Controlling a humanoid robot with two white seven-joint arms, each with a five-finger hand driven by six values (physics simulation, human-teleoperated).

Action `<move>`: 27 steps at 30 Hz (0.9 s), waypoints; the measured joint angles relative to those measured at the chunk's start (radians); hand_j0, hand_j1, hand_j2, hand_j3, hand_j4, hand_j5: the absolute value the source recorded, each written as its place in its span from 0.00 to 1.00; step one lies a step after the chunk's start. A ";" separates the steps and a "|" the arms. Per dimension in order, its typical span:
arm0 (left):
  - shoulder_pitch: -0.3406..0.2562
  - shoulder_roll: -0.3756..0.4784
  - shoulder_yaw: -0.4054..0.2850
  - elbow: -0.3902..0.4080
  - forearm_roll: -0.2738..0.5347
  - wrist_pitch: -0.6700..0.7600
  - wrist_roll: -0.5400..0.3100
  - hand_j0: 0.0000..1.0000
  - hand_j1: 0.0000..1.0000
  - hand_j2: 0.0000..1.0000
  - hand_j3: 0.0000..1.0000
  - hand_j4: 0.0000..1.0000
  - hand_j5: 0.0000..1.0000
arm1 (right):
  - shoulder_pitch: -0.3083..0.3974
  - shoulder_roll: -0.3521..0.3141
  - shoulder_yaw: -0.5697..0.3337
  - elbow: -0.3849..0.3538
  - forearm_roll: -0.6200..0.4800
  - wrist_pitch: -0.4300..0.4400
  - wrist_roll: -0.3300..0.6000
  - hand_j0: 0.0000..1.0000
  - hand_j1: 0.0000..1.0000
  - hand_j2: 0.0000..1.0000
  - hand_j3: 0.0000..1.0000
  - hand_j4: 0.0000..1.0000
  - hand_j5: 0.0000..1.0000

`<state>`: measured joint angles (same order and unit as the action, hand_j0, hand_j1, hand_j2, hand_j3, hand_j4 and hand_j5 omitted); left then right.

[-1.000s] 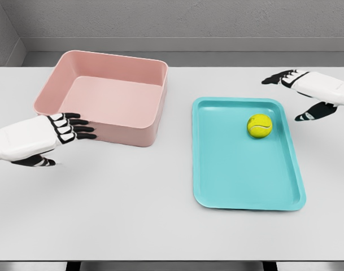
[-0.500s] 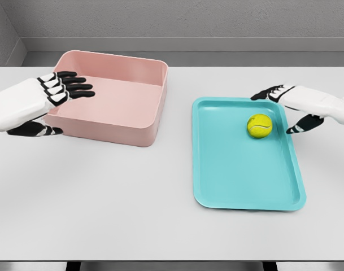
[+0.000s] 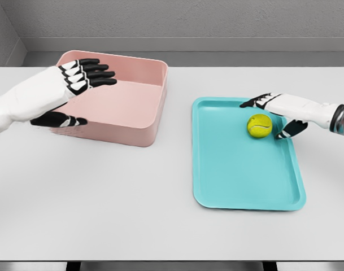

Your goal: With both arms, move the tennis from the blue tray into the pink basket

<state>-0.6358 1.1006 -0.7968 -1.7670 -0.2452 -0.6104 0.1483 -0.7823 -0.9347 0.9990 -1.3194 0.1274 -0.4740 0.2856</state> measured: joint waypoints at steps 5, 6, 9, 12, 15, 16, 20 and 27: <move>-0.031 0.004 -0.128 0.000 -0.065 0.000 -0.185 1.00 1.00 1.00 1.00 1.00 1.00 | -0.002 0.011 0.013 0.027 0.002 0.002 0.004 1.00 1.00 1.00 1.00 1.00 1.00; -0.039 0.012 -0.138 0.000 -0.080 0.000 -0.212 1.00 1.00 1.00 1.00 1.00 1.00 | -0.002 0.014 0.014 0.032 0.002 0.002 0.004 1.00 1.00 1.00 1.00 1.00 1.00; -0.083 0.027 -0.153 0.001 -0.103 -0.001 -0.278 1.00 1.00 1.00 1.00 1.00 1.00 | -0.006 0.020 0.018 0.042 0.002 0.007 0.004 1.00 1.00 1.00 1.00 1.00 1.00; -0.102 0.028 -0.159 0.000 -0.112 -0.001 -0.358 1.00 1.00 1.00 1.00 1.00 1.00 | -0.011 0.029 0.029 0.052 0.003 0.014 0.005 1.00 1.00 1.00 1.00 1.00 1.00; -0.145 0.001 -0.161 0.000 -0.115 -0.001 -0.390 1.00 1.00 1.00 1.00 1.00 1.00 | -0.011 0.037 0.034 0.058 0.009 0.018 0.005 1.00 1.00 1.00 1.00 1.00 1.00; -0.166 -0.005 -0.161 0.000 -0.115 -0.001 -0.397 1.00 1.00 1.00 1.00 1.00 1.00 | -0.011 0.039 0.035 0.059 0.012 0.020 0.005 0.99 0.99 0.99 0.99 0.99 0.99; -0.193 -0.058 -0.179 0.000 -0.116 -0.002 -0.486 1.00 1.00 1.00 1.00 1.00 1.00 | -0.011 0.043 0.038 0.066 0.019 0.023 0.006 0.98 0.98 0.98 0.98 0.98 0.98; -0.214 -0.075 -0.285 0.000 -0.107 -0.002 -0.537 1.00 1.00 1.00 1.00 1.00 1.00 | -0.011 0.050 0.043 0.087 0.022 0.022 0.006 0.88 0.88 0.88 0.88 0.88 0.88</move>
<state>-0.8498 1.0255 -1.0821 -1.7671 -0.3525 -0.6126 -0.3883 -0.7931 -0.8852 1.0423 -1.2323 0.1493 -0.4519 0.2918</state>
